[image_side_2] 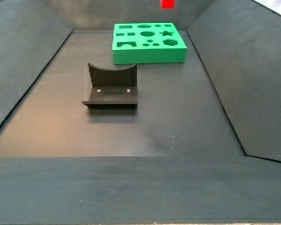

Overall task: Pick up the double-square object. Move up. Move to above the board. Insert the double-square object.
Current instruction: Move to above the board.

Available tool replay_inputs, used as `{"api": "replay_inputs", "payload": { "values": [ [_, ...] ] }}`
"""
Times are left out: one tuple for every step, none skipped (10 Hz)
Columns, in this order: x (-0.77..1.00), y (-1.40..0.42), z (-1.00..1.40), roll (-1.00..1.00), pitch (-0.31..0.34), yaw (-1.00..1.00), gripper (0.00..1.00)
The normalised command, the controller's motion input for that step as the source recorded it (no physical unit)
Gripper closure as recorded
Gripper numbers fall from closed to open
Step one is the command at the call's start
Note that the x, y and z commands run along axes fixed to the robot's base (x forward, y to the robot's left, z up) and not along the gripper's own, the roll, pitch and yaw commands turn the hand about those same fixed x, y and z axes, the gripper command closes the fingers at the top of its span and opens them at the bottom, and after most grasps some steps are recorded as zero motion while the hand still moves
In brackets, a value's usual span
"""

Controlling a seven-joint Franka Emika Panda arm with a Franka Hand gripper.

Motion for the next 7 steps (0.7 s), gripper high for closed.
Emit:
{"api": "replay_inputs", "payload": {
  "values": [
    [0.03, -1.0, 0.2, 0.0, 0.032, 0.01, 1.0],
    [0.03, -1.0, 0.21, -0.02, 0.035, 0.01, 1.0],
    [0.04, -1.0, 0.21, 0.0, 0.043, 0.01, 1.0],
    [0.04, -1.0, 0.22, 0.0, 0.057, 0.01, 1.0],
    [0.07, -1.0, 0.22, 0.0, 0.075, 0.0, 1.0],
    [0.08, -1.0, 0.22, 0.0, 0.086, 0.01, 1.0],
    [0.09, -0.63, 0.14, 0.01, 0.107, 0.01, 1.0]
  ]
}}
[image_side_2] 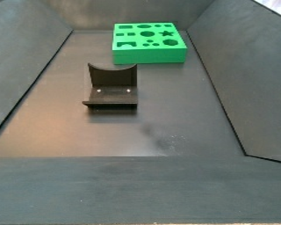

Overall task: Pick up the double-square object. Move up. Move to above the board. Insert the double-square object.
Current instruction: Move to above the board, then insert the double-square object.

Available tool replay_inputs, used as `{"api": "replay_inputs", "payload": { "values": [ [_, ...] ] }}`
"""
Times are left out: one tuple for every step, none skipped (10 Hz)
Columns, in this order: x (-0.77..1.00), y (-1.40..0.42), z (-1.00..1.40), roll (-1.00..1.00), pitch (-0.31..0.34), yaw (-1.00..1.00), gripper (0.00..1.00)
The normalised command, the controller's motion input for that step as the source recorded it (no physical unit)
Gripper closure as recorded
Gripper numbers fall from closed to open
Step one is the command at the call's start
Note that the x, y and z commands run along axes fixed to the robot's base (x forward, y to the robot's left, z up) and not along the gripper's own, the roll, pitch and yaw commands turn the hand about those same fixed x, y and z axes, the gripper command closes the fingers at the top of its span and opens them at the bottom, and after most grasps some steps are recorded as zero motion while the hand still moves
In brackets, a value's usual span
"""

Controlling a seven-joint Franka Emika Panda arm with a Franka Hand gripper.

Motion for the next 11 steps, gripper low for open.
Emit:
{"api": "replay_inputs", "payload": {
  "values": [
    [0.09, -0.38, 0.09, 0.01, 0.11, 0.01, 1.0],
    [0.08, -0.2, 0.05, 0.02, 0.107, 0.0, 1.0],
    [0.0, -0.09, -0.06, 0.0, -0.036, 0.0, 1.0],
    [0.11, -0.22, -0.13, 0.0, -0.037, 0.0, 1.0],
    [0.31, -0.39, -0.19, 0.02, 0.0, -0.14, 1.0],
    [0.43, -0.49, -0.23, 0.05, 0.0, -0.42, 1.0],
    [0.4, -0.41, -0.25, 0.06, 0.0, -0.5, 1.0],
    [0.24, -0.35, -0.26, 0.06, 0.0, -0.66, 1.0],
    [0.01, -0.19, -0.25, 0.07, 0.0, -0.88, 1.0],
    [0.0, -0.07, -0.27, 0.07, 0.0, -1.0, 1.0],
    [0.0, 0.0, -0.27, 0.06, 0.0, -1.0, 1.0]
  ]
}}
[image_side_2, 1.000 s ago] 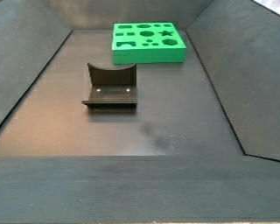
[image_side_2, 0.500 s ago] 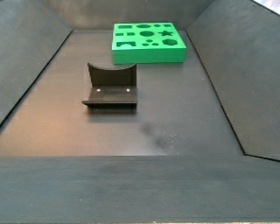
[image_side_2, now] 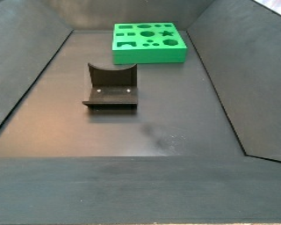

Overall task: Pick up the double-square object. Move up. Move to above the board. Insert the double-square object.
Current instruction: Insert the double-square object.

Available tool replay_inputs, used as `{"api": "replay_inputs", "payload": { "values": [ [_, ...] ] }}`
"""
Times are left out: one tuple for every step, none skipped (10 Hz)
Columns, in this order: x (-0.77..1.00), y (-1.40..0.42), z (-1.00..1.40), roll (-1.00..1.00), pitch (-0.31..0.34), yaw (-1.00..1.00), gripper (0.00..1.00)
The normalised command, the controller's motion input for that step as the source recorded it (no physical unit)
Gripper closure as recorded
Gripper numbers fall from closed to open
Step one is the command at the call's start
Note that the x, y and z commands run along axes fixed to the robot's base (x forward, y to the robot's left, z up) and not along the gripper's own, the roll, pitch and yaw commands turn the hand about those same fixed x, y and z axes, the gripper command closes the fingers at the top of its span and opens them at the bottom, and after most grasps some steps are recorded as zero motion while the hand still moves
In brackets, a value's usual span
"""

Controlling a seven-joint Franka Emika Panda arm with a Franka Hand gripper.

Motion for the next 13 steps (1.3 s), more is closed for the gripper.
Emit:
{"api": "replay_inputs", "payload": {
  "values": [
    [0.0, 0.0, -0.26, 0.04, 0.0, -1.0, 1.0],
    [0.0, 0.0, -0.26, 0.04, -0.01, -1.0, 1.0],
    [0.0, 0.0, -0.24, 0.03, -0.016, -1.0, 1.0],
    [0.0, 0.0, -0.19, 0.0, -0.016, -1.0, 1.0],
    [0.33, -0.01, -0.14, 0.0, -0.011, -0.79, 1.0],
    [0.39, -0.03, -0.13, 0.0, -0.007, -0.74, 1.0],
    [0.47, -0.03, -0.14, 0.0, -0.007, -0.67, 1.0],
    [0.64, -0.08, -0.24, 0.05, -0.007, -0.51, 1.0],
    [0.65, -0.09, -0.29, 0.08, -0.01, -0.49, 1.0],
    [0.6, -0.09, -0.33, 0.1, -0.011, -0.54, 1.0],
    [0.49, -0.07, -0.33, 0.1, -0.011, -0.64, 1.0],
    [0.44, -0.06, -0.33, 0.1, -0.007, -0.68, 1.0],
    [0.37, -0.05, -0.33, 0.09, -0.01, -0.74, 1.0]
  ]
}}
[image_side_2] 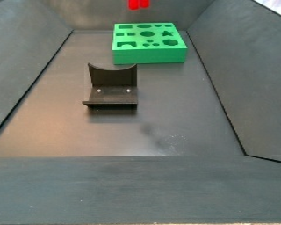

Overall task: Pick up the double-square object. Move up. Move to above the board. Insert the double-square object.
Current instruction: Insert the double-square object.

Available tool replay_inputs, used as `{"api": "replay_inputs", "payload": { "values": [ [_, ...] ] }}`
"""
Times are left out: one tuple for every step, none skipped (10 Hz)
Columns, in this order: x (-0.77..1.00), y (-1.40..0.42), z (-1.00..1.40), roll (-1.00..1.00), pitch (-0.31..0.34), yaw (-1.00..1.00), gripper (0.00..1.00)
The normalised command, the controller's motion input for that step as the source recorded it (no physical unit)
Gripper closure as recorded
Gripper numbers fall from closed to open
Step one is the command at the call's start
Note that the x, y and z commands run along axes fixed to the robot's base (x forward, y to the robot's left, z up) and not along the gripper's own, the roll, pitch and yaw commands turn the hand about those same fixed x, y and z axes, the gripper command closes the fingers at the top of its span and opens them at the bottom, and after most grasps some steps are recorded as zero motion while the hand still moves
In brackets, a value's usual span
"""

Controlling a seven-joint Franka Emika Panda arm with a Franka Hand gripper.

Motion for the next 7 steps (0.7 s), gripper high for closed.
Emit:
{"api": "replay_inputs", "payload": {
  "values": [
    [0.29, -0.03, -0.32, 0.09, -0.01, -0.8, 1.0],
    [0.17, -0.01, -0.29, 0.06, -0.01, -0.91, 1.0],
    [0.07, 0.0, -0.26, 0.04, -0.013, -1.0, 1.0],
    [0.0, 0.0, -0.23, 0.02, -0.01, -1.0, 1.0],
    [0.05, -0.05, -0.12, 0.0, 0.0, -0.98, 1.0],
    [0.15, 0.0, 0.0, 0.01, 0.029, -0.15, 1.0],
    [0.01, 0.0, -0.02, 0.0, 0.0, 0.0, 1.0]
  ]
}}
